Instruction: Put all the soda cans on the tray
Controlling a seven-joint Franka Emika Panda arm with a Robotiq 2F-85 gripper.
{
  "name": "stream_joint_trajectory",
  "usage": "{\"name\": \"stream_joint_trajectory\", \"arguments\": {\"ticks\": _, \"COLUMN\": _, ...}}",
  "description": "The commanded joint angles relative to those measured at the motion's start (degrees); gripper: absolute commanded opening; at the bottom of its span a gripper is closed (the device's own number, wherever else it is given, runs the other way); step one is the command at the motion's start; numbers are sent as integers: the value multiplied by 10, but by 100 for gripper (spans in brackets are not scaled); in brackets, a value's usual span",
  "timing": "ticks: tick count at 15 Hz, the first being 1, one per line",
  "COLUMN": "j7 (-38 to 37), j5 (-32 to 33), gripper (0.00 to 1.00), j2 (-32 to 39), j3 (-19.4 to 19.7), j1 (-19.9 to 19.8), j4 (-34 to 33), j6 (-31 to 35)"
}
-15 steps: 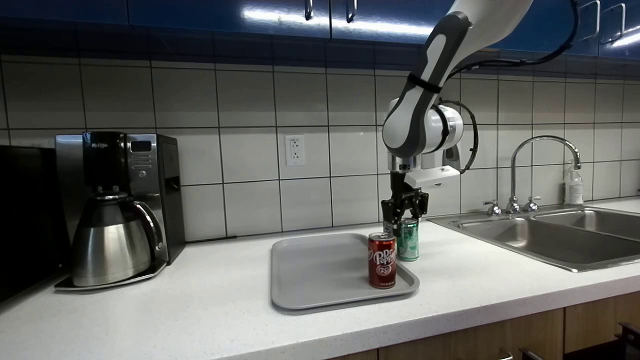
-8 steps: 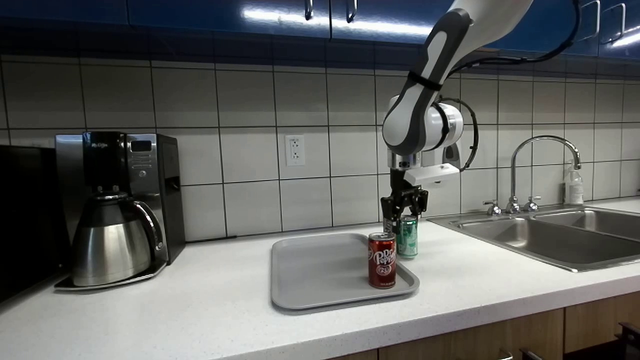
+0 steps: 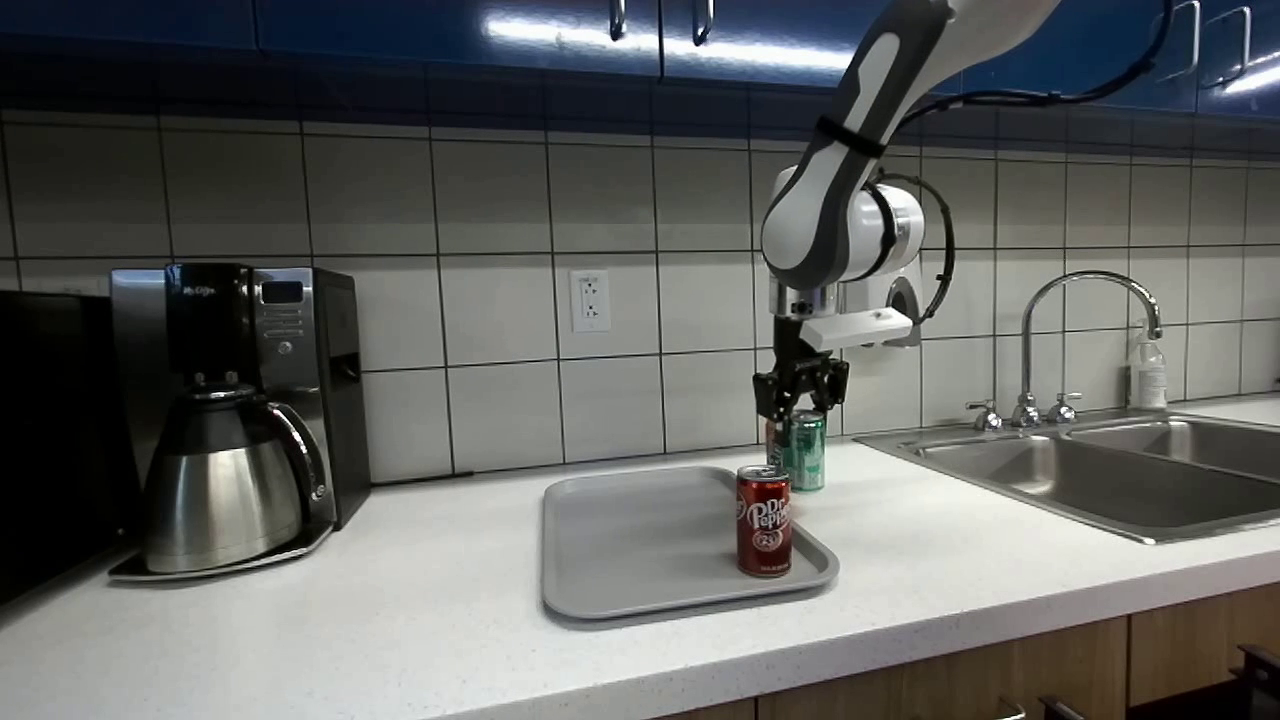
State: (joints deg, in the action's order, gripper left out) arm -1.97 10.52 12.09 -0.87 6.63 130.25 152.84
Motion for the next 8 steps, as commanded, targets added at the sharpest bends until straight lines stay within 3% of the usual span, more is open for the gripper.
{"name": "stream_joint_trajectory", "arguments": {"ticks": 1, "j7": -21, "j5": 8, "gripper": 39, "j2": -31, "j3": -6, "j1": 8, "j4": 14, "j6": -6}}
{"name": "stream_joint_trajectory", "arguments": {"ticks": 8, "j7": -17, "j5": 6, "gripper": 39, "j2": -27, "j3": -20, "j1": 22, "j4": 5, "j6": -5}}
